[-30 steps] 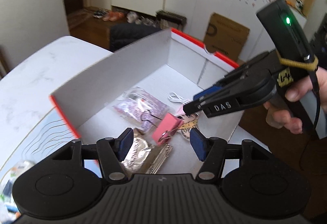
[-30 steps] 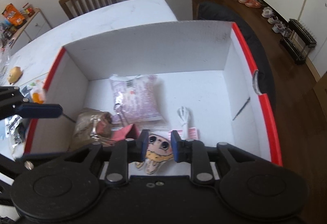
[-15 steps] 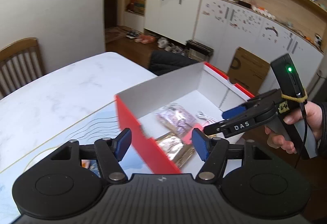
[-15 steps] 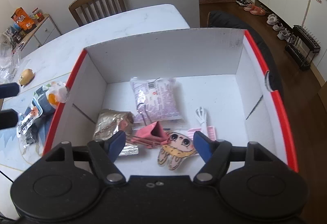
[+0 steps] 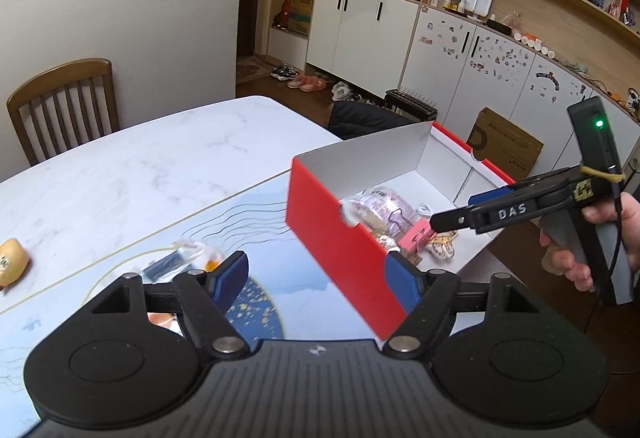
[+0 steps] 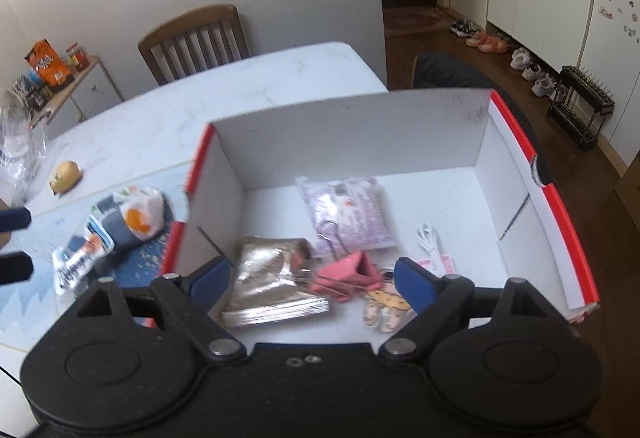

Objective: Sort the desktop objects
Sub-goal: 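Move both tools back toward the remaining pile on the table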

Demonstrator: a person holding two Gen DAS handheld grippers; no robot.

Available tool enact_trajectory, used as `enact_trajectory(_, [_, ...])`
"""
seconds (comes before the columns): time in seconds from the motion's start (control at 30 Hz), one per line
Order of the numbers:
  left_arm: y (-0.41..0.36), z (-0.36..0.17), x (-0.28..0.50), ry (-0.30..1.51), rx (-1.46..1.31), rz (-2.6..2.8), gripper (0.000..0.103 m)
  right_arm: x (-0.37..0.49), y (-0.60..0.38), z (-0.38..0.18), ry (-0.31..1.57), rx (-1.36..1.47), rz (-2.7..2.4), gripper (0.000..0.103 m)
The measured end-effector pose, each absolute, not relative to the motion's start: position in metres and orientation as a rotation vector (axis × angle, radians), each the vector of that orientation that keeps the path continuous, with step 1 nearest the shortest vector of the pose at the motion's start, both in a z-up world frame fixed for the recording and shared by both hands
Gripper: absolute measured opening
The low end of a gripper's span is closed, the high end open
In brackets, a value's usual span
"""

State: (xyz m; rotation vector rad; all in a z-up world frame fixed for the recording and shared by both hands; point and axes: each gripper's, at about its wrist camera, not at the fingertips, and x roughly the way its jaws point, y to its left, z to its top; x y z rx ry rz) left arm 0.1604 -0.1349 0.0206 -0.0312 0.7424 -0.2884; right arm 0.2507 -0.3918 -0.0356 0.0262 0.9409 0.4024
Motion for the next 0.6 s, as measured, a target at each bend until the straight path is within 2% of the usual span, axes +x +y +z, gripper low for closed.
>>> enact_trajectory(0.1, [-0.119, 0.019, 0.153, 0.741, -0.036, -0.284, 0.081, 0.241, -0.377, -0.030, 0.932, 0.029, 0.403, 0.090])
enact_trajectory(0.47, [-0.061, 0.013, 0.131, 0.731, -0.057, -0.262, 0.086, 0.201, -0.305, -0.016, 0.884, 0.000, 0.434, 0.092])
enact_trajectory(0.57, [-0.046, 0.011, 0.125, 0.726, -0.067, -0.255, 0.100, 0.192, -0.285, -0.016, 0.878, -0.009, 0.441, 0.092])
enact_trajectory(0.6, [-0.040, 0.010, 0.124, 0.723, -0.071, -0.252, 0.101, 0.190, -0.279, -0.016, 0.878, -0.010, 0.443, 0.092])
